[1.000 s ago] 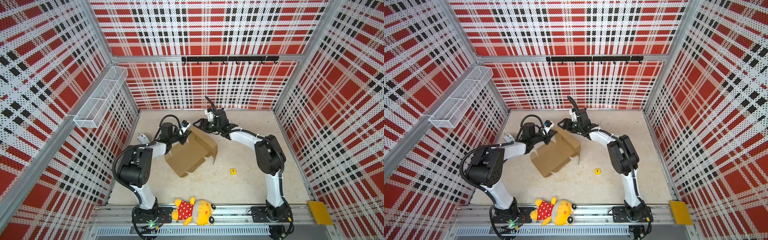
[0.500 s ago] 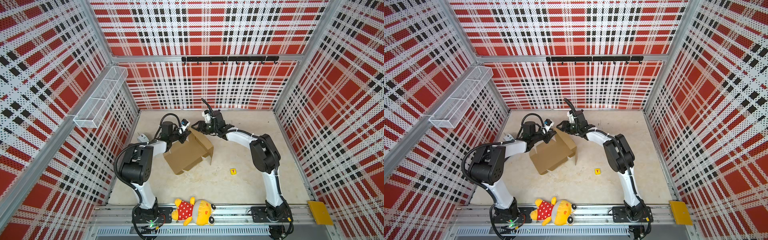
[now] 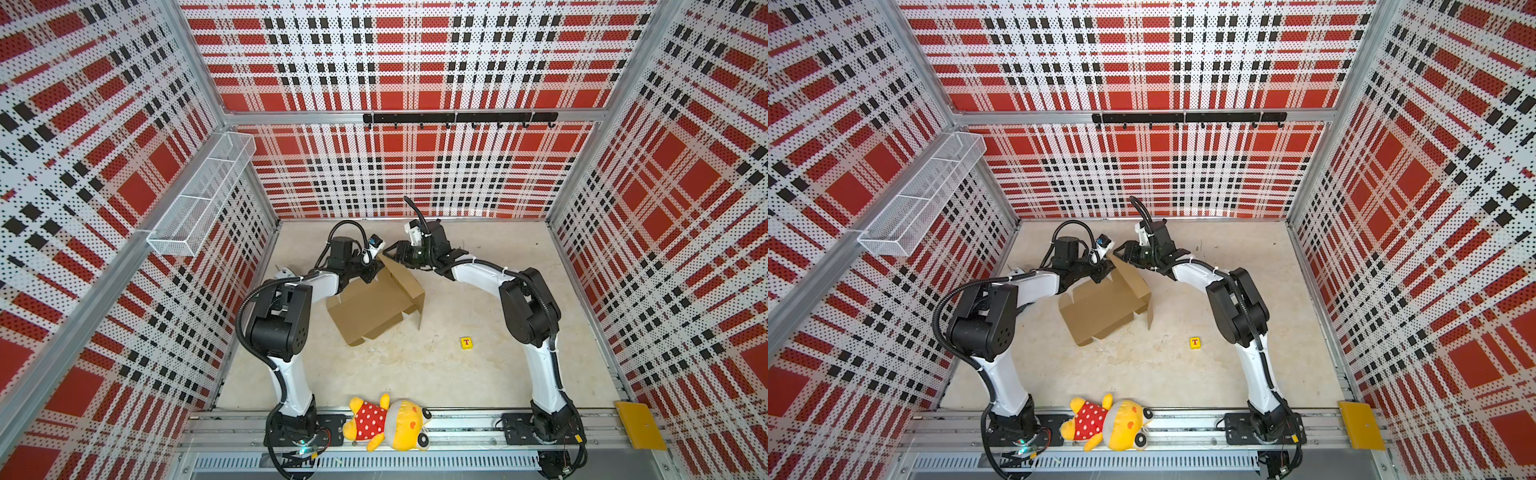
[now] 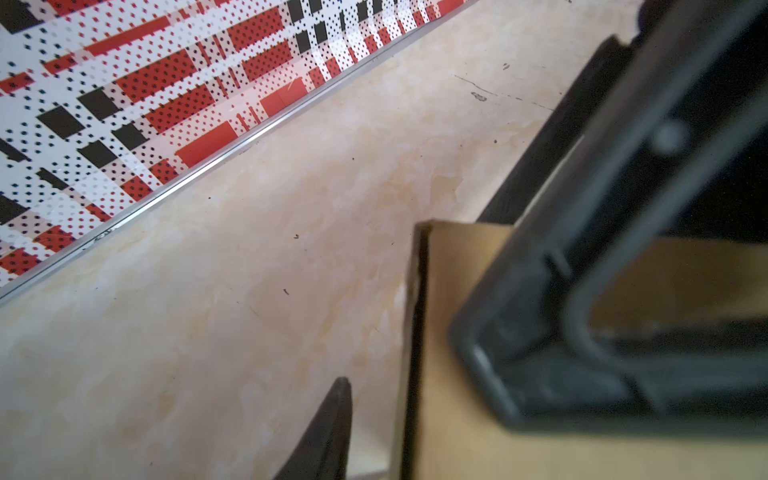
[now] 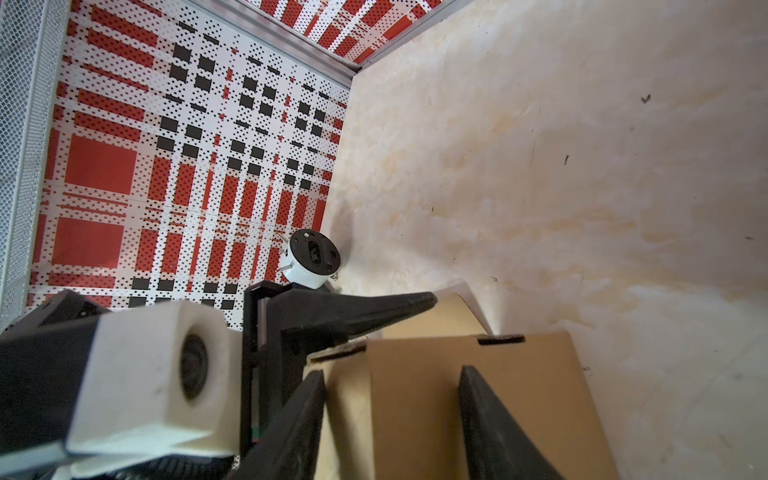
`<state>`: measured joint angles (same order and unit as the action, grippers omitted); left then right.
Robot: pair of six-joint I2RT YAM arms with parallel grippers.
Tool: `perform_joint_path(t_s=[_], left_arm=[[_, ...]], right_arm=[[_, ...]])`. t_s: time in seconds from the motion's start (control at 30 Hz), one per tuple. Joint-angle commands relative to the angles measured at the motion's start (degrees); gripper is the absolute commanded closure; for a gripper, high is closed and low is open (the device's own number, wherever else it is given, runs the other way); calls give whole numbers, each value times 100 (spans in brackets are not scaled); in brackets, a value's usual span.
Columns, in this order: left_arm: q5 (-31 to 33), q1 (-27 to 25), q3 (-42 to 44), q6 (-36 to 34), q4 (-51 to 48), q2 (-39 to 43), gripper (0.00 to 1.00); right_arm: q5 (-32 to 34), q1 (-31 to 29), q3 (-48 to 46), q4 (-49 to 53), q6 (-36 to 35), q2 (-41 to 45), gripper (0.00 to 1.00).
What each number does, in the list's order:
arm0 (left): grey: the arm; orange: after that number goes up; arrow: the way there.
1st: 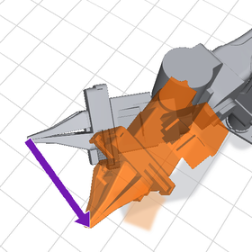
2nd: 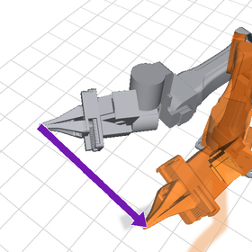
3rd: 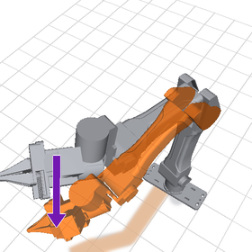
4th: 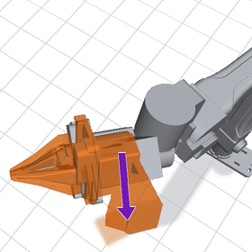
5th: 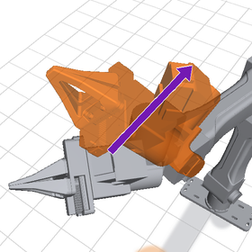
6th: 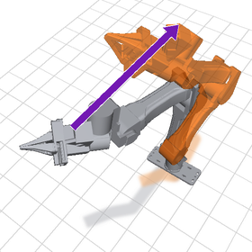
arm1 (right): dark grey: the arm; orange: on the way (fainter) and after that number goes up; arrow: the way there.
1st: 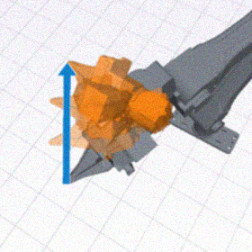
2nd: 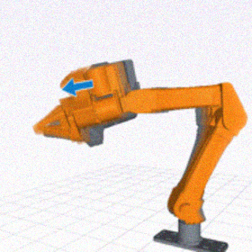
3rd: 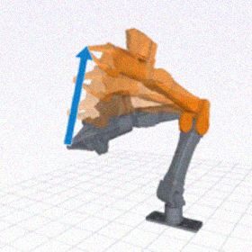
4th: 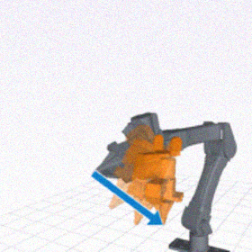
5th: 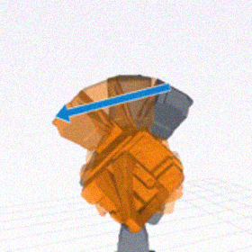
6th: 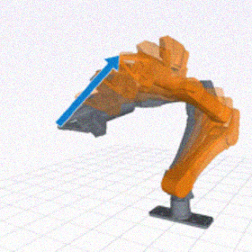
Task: Fold the paper box
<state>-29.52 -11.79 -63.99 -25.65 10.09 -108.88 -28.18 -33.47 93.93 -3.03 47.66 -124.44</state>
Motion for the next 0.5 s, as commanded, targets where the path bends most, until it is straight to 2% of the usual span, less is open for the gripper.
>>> perform_joint_path(t_s=[0.0,0.3,0.47], left_arm=[[102,-71,-345,-248,-446,-192,66],[283,-187,-890,-423,-1115,-497,65],[358,-216,-940,-442,-1180,-529,78]], right_arm=[[-2,-41,-118,-331,245,-181,47],[-102,-40,-190,-645,587,-271,48],[-56,-38,-229,-700,609,-247,49]])
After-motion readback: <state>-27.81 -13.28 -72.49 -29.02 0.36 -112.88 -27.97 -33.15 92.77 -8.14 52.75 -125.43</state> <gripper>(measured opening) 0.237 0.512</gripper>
